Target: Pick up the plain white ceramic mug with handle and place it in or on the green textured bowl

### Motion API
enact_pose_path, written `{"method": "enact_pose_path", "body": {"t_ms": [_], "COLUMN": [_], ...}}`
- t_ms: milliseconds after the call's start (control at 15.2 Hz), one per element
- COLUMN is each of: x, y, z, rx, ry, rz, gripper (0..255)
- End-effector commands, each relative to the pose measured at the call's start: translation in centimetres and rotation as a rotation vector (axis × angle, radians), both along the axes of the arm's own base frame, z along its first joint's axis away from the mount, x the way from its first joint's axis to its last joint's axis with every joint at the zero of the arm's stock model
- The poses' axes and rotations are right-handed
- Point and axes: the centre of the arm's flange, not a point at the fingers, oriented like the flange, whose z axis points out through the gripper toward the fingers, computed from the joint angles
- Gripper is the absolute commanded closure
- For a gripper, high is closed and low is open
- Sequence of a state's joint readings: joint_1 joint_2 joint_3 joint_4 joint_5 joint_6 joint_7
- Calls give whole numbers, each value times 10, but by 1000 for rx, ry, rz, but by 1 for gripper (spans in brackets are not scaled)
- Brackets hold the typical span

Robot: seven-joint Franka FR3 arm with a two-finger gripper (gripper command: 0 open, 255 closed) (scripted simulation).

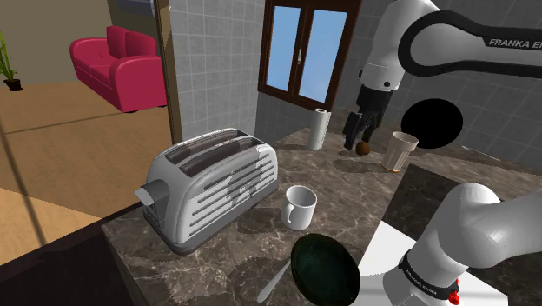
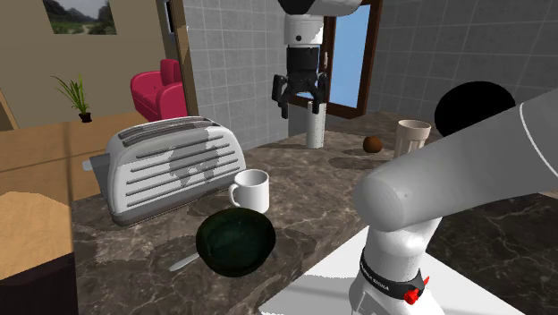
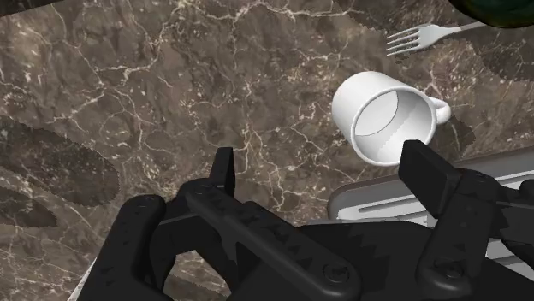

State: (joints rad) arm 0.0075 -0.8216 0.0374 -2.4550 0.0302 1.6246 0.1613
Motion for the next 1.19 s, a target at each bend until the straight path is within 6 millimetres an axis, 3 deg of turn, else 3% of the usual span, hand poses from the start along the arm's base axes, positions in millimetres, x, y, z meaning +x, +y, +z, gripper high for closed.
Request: {"method": "enact_pose_path", "body": {"t_ms": [0,990,1122], "x": [0,81,79], "y": [0,66,66], "z": [0,-173,-184], "rx": [0,32,32], "ry": [0,102,102], "rz": [0,4,4], "gripper": [0,0,0]}}
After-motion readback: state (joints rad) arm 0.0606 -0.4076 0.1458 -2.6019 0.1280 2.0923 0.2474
